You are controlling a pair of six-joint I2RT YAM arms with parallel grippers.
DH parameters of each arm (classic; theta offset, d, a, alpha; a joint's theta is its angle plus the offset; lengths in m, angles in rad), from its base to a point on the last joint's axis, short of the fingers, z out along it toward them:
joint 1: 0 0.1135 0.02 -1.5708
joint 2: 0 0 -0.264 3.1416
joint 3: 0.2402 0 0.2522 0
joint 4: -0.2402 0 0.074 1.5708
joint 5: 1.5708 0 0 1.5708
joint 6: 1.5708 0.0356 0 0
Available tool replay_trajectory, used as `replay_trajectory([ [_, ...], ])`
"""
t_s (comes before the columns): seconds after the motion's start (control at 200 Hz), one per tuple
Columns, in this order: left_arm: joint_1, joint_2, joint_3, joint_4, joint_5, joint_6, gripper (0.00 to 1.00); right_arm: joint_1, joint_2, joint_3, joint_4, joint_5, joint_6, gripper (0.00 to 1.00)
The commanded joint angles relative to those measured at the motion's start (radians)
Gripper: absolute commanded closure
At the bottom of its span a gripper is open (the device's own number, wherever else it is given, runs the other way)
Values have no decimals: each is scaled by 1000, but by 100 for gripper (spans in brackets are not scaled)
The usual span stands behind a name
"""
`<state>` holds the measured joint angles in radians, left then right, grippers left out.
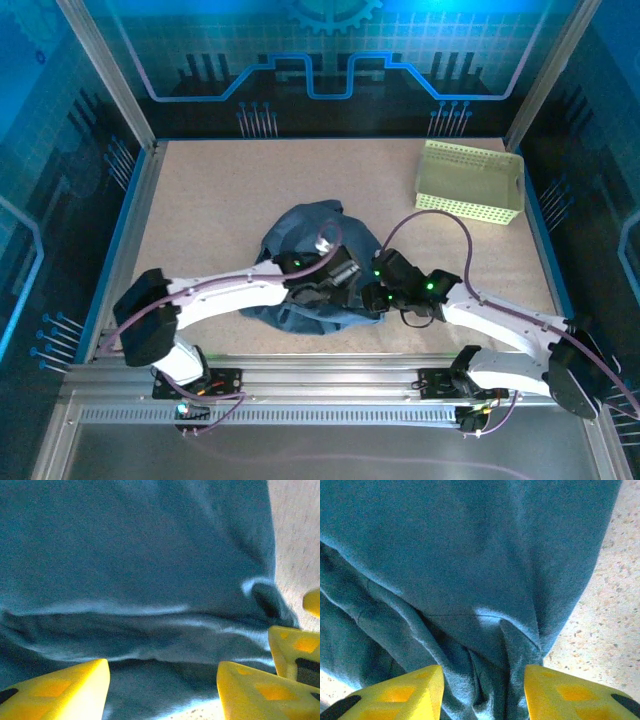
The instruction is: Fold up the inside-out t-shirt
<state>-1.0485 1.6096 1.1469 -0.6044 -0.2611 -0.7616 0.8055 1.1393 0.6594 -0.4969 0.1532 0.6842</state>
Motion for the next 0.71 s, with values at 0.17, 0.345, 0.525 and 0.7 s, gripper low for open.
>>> replay_trajectory([
  [0.17,-19,76,-13,46,38,-62,41,-16,5,-56,47,-56,53,68],
  [0.345,-16,133,-2,36,13,-48,50,-17,7,-42,44,-32,54,90],
  [0.525,10,154,-14,45,-14,-47,67,-18,-28,-25,49,-17,39,98],
  [0.7,35,141,-27,89,-36,-44,88,-13,-30,-29,58,-24,25,100],
])
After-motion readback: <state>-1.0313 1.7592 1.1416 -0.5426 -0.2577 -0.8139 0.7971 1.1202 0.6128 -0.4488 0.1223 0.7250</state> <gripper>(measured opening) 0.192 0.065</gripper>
